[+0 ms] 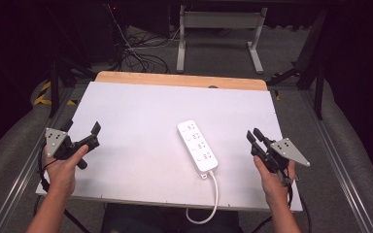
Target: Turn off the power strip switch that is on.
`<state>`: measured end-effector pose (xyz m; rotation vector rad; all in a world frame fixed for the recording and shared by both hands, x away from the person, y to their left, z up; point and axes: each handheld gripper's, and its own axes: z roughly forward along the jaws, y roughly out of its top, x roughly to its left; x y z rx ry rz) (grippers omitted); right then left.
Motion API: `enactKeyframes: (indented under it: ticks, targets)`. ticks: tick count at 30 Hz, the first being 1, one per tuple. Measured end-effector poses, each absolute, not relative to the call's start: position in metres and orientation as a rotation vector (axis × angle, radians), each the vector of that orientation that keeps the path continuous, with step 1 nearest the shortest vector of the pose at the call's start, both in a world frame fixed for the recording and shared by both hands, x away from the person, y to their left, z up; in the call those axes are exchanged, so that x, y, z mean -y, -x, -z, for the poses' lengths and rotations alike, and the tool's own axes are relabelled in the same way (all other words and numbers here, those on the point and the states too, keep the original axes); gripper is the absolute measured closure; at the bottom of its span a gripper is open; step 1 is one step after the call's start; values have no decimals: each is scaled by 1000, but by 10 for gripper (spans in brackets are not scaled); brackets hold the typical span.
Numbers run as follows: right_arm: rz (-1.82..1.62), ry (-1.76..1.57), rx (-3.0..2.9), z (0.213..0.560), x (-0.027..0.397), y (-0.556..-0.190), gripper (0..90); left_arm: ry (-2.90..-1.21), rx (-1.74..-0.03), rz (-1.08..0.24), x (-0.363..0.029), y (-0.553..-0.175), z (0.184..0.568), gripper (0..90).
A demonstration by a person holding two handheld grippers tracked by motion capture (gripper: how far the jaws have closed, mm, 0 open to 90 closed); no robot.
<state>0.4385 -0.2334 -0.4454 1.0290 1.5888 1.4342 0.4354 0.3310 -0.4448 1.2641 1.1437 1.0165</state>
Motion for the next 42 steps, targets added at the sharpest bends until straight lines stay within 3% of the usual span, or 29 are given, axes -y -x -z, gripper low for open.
enactKeyframes:
  ticks: [4, 13, 25, 42]
  targets:
    - [-1429, -1063, -1608, 441, 235, -437, 900, -1265, -1144, -1017, -331, -436, 445, 42]
    - [-1451, -1067, -1721, 432, 227, -439, 900, -1266, -1143, -1015, -330, -436, 445, 42]
    - [-1486, -989, -1916, 428, 187, -450, 900, -1267, -1144, -1019, -331, -435, 445, 43]
    - [-1236, -858, -2416, 457, 120, -460, 900, -1268, -1147, -1025, -333, -433, 445, 45]
